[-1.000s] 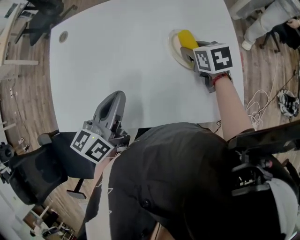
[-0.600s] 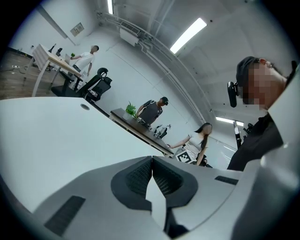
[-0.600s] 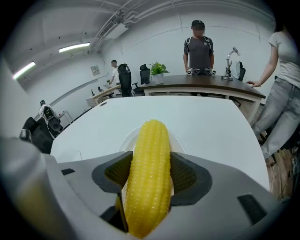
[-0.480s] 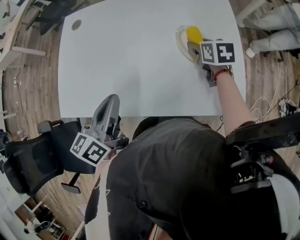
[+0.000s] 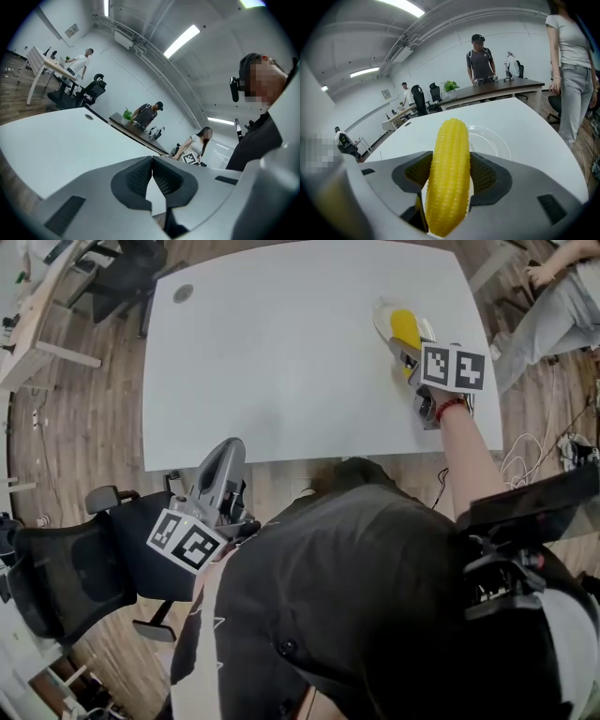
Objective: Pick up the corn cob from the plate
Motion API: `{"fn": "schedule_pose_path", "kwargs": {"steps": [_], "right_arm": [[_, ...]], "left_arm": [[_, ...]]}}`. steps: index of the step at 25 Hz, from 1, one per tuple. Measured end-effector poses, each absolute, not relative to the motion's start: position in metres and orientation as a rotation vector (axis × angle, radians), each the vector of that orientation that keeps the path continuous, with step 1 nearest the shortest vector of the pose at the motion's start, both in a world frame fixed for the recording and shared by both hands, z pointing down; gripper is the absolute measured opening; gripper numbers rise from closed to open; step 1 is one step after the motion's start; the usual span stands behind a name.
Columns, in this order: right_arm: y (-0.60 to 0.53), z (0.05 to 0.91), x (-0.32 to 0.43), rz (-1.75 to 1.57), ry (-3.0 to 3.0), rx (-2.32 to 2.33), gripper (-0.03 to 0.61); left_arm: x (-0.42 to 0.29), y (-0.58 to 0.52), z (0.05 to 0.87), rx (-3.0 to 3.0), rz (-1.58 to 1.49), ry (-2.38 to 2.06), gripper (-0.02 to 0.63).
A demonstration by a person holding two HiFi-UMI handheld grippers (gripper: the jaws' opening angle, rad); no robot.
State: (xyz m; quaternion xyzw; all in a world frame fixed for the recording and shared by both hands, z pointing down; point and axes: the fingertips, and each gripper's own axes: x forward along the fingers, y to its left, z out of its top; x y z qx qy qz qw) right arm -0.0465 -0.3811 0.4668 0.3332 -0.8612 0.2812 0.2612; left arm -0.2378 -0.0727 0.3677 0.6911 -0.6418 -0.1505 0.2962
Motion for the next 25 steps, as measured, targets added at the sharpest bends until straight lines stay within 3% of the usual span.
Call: {"fn": "schedule_pose_path", "kwargs": {"steps": [10, 25], "right_arm": [[-0.265, 0.433, -0.061, 0.967, -2.45, 0.837, 0.252], [-0.167, 0.437, -0.009, 1.228, -2.448, 0.948, 0.252]], "left_arm": [[-0.243, -0.056, 0.362, 1.988, -0.371, -1.566, 0.015], [-0.2, -0.018, 0.374, 2.105, -0.283, -1.368, 0.015]]}}
